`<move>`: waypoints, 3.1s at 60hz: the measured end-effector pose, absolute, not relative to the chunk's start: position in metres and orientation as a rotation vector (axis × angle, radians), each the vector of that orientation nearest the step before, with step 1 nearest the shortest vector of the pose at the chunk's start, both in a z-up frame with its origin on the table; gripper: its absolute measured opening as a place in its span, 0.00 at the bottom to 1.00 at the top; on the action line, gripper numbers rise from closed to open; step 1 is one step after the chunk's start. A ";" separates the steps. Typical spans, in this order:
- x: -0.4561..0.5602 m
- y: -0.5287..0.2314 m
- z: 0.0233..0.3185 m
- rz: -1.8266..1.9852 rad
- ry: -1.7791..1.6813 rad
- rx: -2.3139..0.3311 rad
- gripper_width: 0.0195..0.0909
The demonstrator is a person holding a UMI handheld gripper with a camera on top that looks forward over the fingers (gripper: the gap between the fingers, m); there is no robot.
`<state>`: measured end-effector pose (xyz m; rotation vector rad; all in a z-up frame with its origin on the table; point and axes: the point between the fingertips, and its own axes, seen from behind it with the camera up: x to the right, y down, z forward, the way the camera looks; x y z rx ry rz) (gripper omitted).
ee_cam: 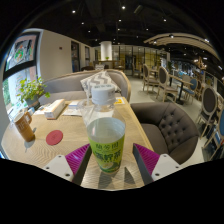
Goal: Pour water
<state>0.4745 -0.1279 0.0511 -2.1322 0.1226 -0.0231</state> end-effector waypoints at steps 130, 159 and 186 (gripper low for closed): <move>0.208 -0.006 0.244 -1.327 -1.156 -1.642 0.29; 0.225 -0.008 0.172 -0.130 -0.231 -2.021 0.30; 0.222 0.008 0.060 0.134 -0.155 -2.085 0.31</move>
